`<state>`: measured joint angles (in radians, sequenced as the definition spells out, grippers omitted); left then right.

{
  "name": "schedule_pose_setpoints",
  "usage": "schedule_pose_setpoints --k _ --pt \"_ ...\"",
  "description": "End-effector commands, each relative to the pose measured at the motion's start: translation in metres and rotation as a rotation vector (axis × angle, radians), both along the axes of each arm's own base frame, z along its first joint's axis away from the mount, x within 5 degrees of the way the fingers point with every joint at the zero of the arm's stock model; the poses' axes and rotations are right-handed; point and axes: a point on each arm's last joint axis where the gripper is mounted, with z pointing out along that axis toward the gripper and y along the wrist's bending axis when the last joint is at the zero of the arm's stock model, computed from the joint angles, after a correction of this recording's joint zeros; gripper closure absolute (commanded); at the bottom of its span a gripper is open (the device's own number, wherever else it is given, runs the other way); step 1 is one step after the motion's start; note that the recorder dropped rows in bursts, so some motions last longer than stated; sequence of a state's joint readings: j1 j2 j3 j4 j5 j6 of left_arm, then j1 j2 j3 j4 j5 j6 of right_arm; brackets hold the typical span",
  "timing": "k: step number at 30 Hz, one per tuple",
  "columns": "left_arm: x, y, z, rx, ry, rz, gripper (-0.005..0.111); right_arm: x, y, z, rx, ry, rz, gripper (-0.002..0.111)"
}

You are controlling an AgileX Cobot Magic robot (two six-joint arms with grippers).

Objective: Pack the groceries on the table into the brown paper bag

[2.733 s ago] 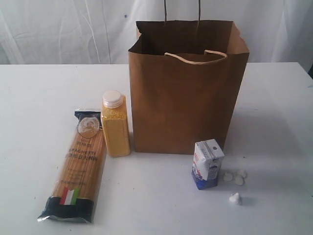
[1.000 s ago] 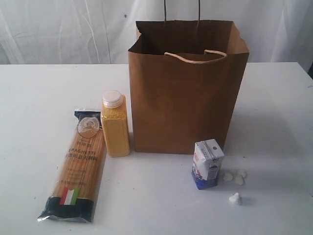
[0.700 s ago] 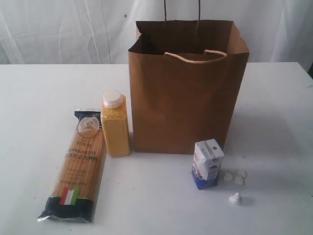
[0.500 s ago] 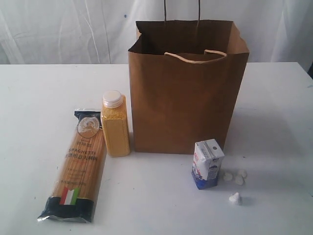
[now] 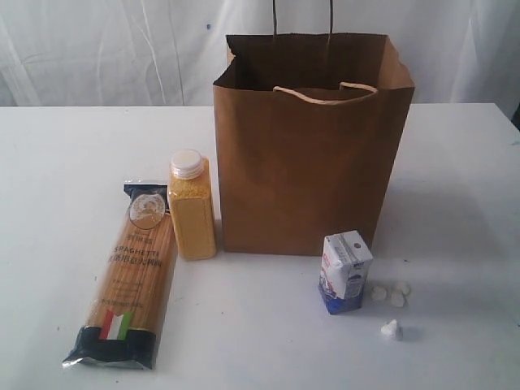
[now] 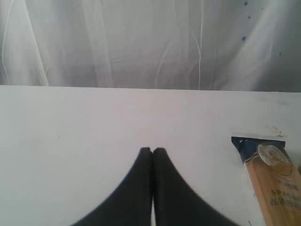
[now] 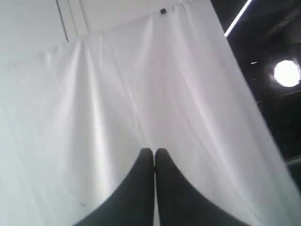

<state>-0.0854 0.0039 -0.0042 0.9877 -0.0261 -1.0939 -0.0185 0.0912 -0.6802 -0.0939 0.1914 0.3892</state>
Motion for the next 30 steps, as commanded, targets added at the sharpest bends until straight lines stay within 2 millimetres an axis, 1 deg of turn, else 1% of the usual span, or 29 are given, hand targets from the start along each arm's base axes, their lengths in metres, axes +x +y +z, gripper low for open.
schedule_pose_setpoints --k 1,3,5,6,7,8,10,11,12,13,15,16,17,18,20,21,23,27,30 --pt "0.000 -0.001 -0.001 0.018 -0.005 -0.012 0.106 -0.006 0.003 0.034 0.038 -0.061 0.078 0.108" --pt "0.000 -0.001 -0.001 0.018 -0.005 -0.012 0.106 0.008 0.004 0.036 -0.175 0.059 -0.027 0.108" --pt "0.000 -0.001 -0.001 0.018 -0.005 -0.012 0.106 0.037 0.001 0.023 -0.501 0.280 -0.152 0.108" --pt "0.000 -0.001 -0.001 0.018 -0.005 -0.012 0.106 0.054 -0.003 0.014 -0.590 0.404 -0.183 0.108" --pt "0.000 -0.001 -0.001 0.018 -0.005 -0.012 0.106 0.072 -0.011 -0.001 -0.627 0.587 -0.229 0.108" --pt "0.000 -0.001 -0.001 0.018 -0.005 -0.012 0.106 0.088 -0.017 -0.012 -0.598 0.722 -0.250 0.108" --pt "0.000 -0.001 -0.001 0.017 -0.004 -0.011 0.106 0.112 -0.025 -0.037 -0.416 1.017 -0.267 0.108" --pt "0.000 -0.001 -0.001 0.017 -0.004 -0.011 0.106 0.123 -0.023 -0.051 -0.396 1.166 -0.233 0.108" --pt "0.000 -0.001 -0.001 0.017 -0.004 -0.011 0.106 0.132 -0.016 -0.060 -0.384 1.252 -0.144 0.108" --pt "0.000 -0.001 -0.001 0.017 -0.004 -0.011 0.106 0.143 -0.002 -0.071 -0.428 1.326 0.014 0.108" --pt "0.000 -0.001 -0.001 0.017 -0.004 -0.011 0.106 0.149 0.029 -0.082 -0.486 1.373 0.363 0.108" --pt "0.000 -0.001 -0.001 0.017 -0.004 -0.011 0.106 0.150 0.040 -0.085 -0.481 1.392 0.474 0.108" --pt "0.000 -0.001 -0.001 0.017 -0.004 -0.011 0.106 0.151 0.049 -0.089 -0.461 1.427 0.542 0.108" --pt "0.000 -0.001 -0.001 0.017 -0.004 -0.011 0.106 0.152 0.054 -0.092 -0.457 1.463 0.553 0.108" --pt "0.000 -0.001 -0.001 0.017 -0.005 -0.012 0.106 0.150 0.060 -0.095 -0.478 1.494 0.518 0.108" --pt "0.000 -0.001 -0.001 0.017 -0.005 -0.012 0.106 0.148 0.063 -0.095 -0.499 1.498 0.492 0.108" --pt "0.000 -0.001 -0.001 0.017 -0.005 -0.012 0.106 0.141 0.073 -0.095 -0.544 1.501 0.507 0.108" --pt "0.000 -0.001 -0.001 0.017 -0.005 -0.012 0.106 0.127 0.105 -0.098 -0.601 1.493 0.642 0.108" --pt "0.000 -0.001 -0.001 0.017 -0.005 -0.012 0.106 0.125 0.135 -0.112 -0.693 1.504 0.650 0.108"
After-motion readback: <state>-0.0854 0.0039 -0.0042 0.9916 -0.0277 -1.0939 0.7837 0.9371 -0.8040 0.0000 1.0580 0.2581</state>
